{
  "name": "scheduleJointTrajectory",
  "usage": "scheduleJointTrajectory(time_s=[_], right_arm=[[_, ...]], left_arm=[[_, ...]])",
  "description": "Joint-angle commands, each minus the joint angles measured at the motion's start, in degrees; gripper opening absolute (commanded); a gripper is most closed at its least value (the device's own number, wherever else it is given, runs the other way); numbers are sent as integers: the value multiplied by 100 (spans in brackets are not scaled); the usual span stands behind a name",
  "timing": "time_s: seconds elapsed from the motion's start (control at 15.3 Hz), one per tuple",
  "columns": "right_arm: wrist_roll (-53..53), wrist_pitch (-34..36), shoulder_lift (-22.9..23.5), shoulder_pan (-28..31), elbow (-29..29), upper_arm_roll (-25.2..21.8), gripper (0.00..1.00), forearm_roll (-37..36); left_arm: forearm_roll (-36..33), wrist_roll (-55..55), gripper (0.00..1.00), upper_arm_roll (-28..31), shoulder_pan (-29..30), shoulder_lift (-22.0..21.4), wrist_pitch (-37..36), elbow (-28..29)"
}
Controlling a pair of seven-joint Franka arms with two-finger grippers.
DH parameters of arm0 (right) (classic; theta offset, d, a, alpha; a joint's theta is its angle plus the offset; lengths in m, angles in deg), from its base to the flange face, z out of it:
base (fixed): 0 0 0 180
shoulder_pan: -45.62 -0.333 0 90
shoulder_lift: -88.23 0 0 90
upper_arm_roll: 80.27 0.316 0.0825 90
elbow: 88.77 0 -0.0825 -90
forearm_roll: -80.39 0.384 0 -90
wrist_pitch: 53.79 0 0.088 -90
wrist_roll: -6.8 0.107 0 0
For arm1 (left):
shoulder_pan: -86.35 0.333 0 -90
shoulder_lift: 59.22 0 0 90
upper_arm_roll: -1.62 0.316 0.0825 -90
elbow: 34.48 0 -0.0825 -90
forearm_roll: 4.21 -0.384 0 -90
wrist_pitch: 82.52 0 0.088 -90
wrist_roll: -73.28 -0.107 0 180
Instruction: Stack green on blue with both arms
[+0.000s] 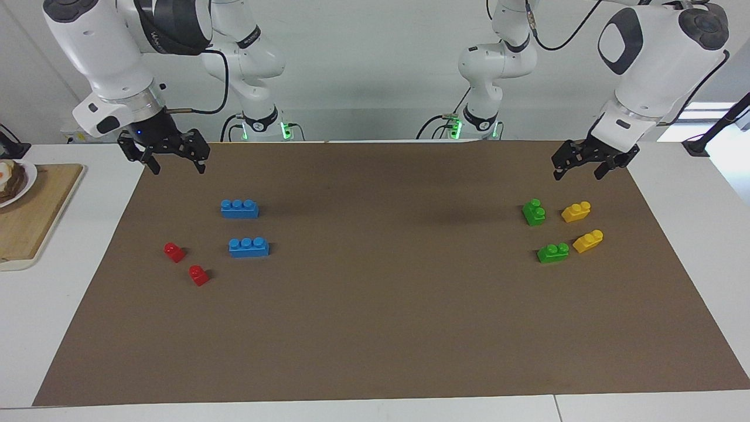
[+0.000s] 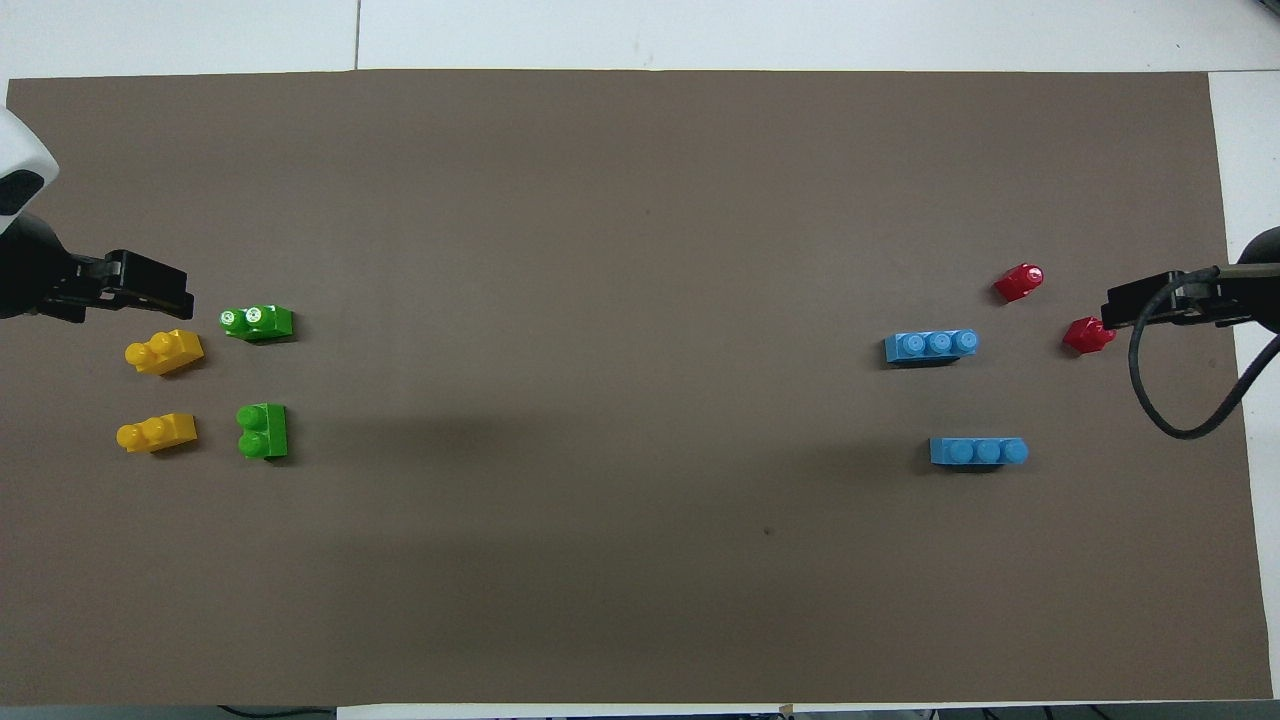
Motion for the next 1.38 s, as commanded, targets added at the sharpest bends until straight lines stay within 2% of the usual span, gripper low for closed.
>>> scheduleJointTrajectory(time_s=[0.0, 0.26, 0.85, 0.98, 1.18, 1.31], right_arm=[[-76, -135, -127, 58, -145, 21, 100, -14], [2, -222, -118, 58, -136, 21, 100, -14], [3709, -425, 39, 84, -163, 21, 100, 4], [4481, -416, 127, 128, -154, 12, 100, 257], [5520, -363, 338, 259, -145, 3, 100, 714], [5924, -372, 549, 400, -119, 3, 100, 1118]], left_arm=[[-112, 78, 100, 10, -36, 48, -117, -119], [-112, 43, 100, 19, -36, 39, -125, -84], [-130, 43, 100, 72, 26, 22, 41, -49], [-200, 8, 100, 115, 52, 39, 85, 4], [-209, -115, 100, 115, 105, 4, 401, 406], [-209, -176, 100, 124, 122, -197, 655, 959]])
